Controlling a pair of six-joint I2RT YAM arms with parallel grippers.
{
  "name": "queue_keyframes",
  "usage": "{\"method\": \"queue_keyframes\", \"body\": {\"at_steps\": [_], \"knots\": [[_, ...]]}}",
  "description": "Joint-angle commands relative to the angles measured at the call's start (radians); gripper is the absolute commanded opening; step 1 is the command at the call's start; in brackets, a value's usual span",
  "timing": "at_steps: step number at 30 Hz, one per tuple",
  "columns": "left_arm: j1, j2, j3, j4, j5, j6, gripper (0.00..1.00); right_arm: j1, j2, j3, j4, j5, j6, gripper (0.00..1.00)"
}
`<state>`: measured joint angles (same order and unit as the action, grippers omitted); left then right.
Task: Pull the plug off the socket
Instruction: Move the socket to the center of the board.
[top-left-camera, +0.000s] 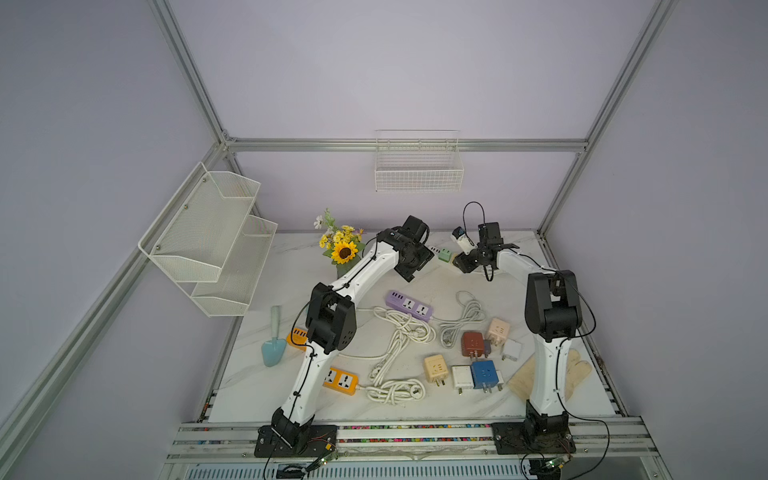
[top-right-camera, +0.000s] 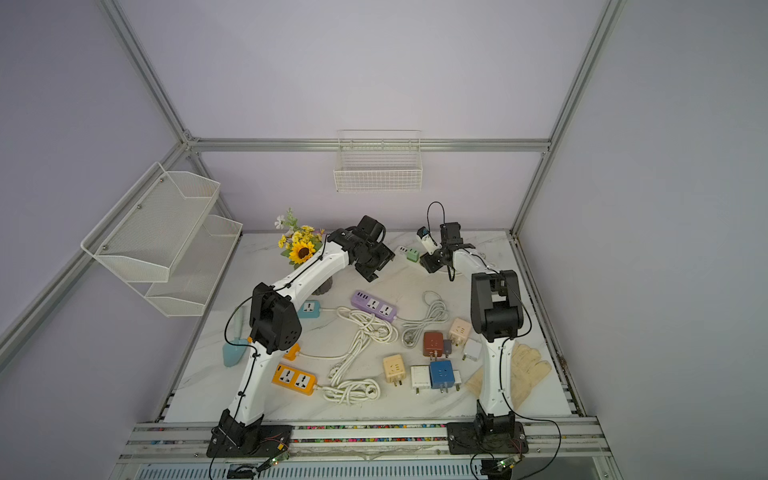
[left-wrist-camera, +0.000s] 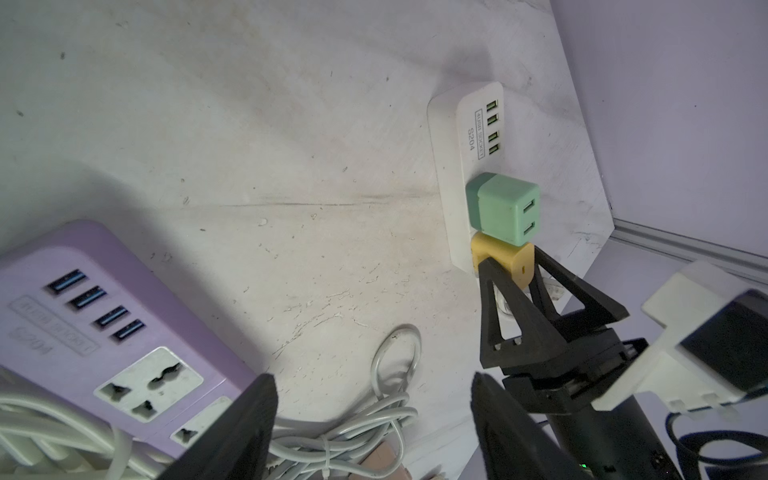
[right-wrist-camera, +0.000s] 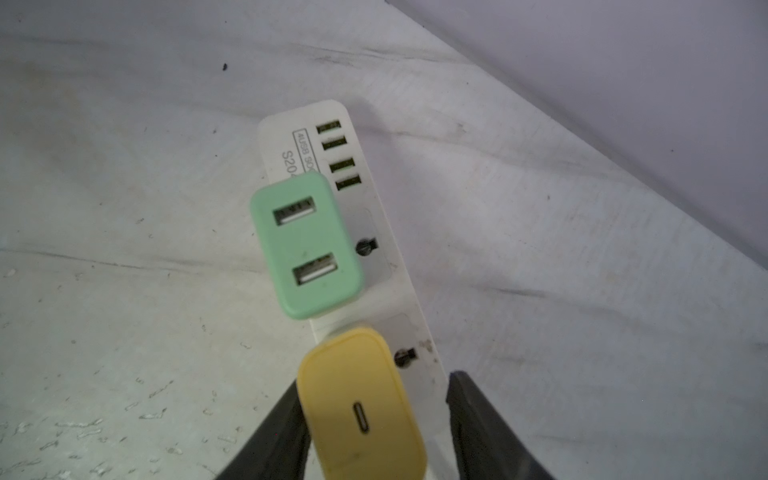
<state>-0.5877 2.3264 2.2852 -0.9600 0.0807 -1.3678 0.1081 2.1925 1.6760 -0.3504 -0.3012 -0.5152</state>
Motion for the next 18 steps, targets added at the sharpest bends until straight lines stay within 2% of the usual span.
{"method": "queue_keyframes", "body": {"at_steps": [1,9,18], "knots": [[0.019,0.006,0.025,0.006,0.005,0.011,0.76,0.016,0.024,0.022,0.009,-0.029,-0.009,0.46],[0.040,0.018,0.025,0.004,0.001,-0.014,0.76,0.052,0.001,-0.013,-0.014,-0.015,-0.088,0.24],[0.060,0.053,0.035,0.012,-0.014,-0.069,0.77,0.123,-0.108,-0.159,-0.008,-0.018,-0.163,0.20]]}}
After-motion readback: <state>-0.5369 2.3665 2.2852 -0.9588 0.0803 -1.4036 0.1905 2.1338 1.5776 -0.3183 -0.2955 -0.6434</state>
